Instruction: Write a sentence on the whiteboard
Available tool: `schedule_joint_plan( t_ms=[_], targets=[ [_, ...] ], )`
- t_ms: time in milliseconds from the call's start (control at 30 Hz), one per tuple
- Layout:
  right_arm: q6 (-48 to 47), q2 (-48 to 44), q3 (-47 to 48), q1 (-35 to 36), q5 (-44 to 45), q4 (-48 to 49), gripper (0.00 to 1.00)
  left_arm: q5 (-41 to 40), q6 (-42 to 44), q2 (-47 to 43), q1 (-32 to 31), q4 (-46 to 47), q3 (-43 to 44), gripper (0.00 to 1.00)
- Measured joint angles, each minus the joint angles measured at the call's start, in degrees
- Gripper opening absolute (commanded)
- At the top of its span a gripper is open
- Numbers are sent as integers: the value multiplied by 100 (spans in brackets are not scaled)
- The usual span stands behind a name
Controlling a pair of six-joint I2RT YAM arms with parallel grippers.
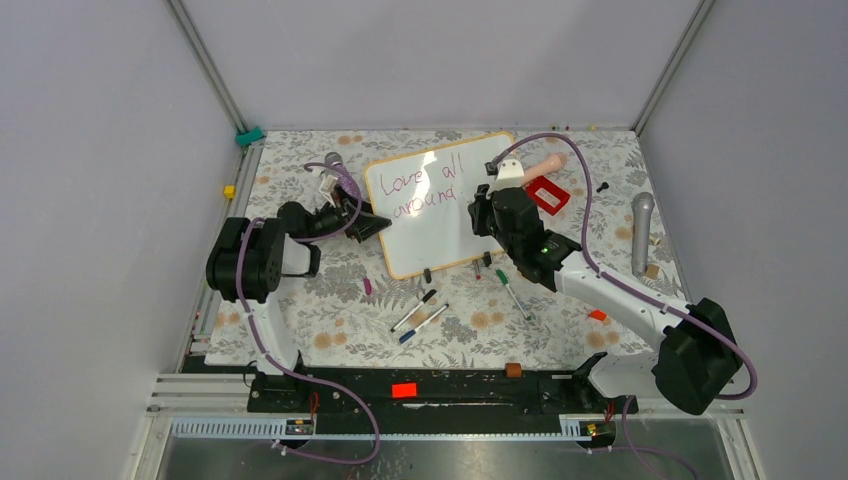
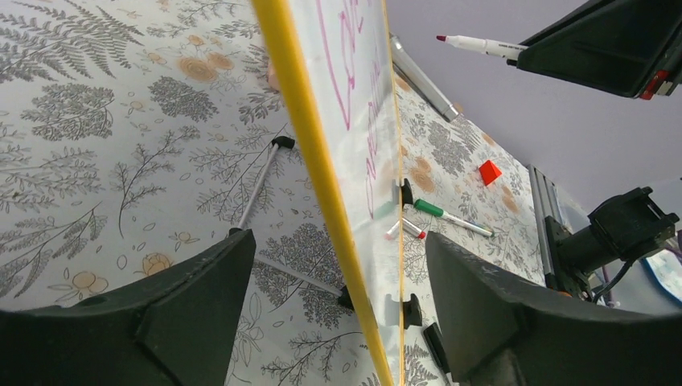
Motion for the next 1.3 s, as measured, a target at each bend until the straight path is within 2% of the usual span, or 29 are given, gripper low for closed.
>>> schedule_joint_plan(
  t_ms=[167, 467, 600, 733, 933, 1000, 1100, 1133, 1167, 1300],
  targets=[
    [-11, 0, -46, 0, -2, 42, 0, 0, -83, -9, 136, -31, -74, 99],
    [-7, 17, -162, 0, -44, 205, 0, -109, -7, -564, 417, -46, -610, 99],
    [-4, 17, -260, 0, -57, 258, 0, -376, 11, -1021, 516, -44, -1034, 91],
    [-2, 20, -262, 0, -103, 334, 0, -734, 181, -1744, 660, -50, -1786, 96],
    [-2, 9, -334, 0, -103, 393, 0, -1147, 450, -2809, 708, -37, -2446, 91],
    [0, -15, -411, -2, -101, 433, 0, -1235, 540, -3091, 708, -46, -2632, 87],
    [2, -66, -492, -2, -101, 452, 0, -1314, 662, -3539, 708, -59, -2905, 75],
    [2, -74, -501, -2, -101, 455, 0, -1314, 721, -3713, 708, -66, -2992, 91],
    [2, -76, -501, -2, -101, 457, 0, -1314, 769, -3862, 708, -57, -3062, 98],
    [9, -85, -501, -2, -101, 457, 0, -1366, 927, -4151, 708, -33, -3246, 99]
  ],
)
